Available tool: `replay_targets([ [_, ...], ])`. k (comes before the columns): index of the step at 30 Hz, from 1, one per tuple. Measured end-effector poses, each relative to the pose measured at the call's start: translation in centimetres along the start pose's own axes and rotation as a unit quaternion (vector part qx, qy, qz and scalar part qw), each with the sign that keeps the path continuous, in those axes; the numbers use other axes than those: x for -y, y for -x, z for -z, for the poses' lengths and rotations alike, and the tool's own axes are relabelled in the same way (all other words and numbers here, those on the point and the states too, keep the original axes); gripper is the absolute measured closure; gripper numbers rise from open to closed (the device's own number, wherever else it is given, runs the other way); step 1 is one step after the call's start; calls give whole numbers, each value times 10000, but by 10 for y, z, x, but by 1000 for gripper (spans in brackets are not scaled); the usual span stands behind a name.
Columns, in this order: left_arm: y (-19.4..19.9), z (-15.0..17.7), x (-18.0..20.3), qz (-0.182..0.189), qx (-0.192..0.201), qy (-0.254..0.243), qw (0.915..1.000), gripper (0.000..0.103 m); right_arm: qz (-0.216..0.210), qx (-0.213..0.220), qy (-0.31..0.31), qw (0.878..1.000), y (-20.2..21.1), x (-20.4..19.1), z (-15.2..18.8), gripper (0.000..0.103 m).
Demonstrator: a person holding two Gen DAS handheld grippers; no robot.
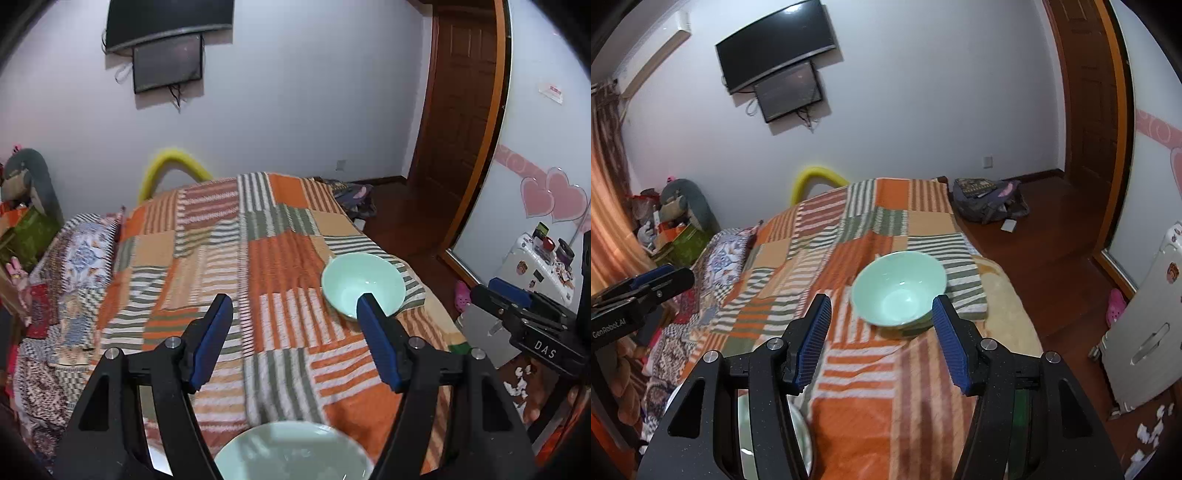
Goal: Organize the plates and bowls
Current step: 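Move both grippers to the rim of the mint-green bowl, then grasp the mint-green bowl rim with both grippers and lift it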
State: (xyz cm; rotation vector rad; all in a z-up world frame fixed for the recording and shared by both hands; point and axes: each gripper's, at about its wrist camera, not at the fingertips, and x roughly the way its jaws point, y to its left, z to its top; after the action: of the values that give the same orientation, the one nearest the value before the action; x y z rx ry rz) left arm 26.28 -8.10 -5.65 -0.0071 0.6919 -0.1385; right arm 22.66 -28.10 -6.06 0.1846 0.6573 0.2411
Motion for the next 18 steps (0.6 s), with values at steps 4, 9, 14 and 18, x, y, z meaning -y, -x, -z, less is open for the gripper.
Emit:
replay_targets([
  [4, -42, -4, 2, 74, -251, 71, 9996, 34, 100, -109, -91, 9998, -22, 14, -4, 50],
  [9, -96, 6, -1, 106, -575, 162, 9982, 34, 183, -416, -248, 9987, -63, 33, -3, 50],
  [14, -143, 19, -9, 102, -940, 315, 9950, 34, 284, -780, -285, 9961, -106, 46, -1, 50],
  [18, -168, 27, -15, 100, -1155, 386, 9925, 34, 283, -1088, -438, 9927, -138, 58, 0, 59],
])
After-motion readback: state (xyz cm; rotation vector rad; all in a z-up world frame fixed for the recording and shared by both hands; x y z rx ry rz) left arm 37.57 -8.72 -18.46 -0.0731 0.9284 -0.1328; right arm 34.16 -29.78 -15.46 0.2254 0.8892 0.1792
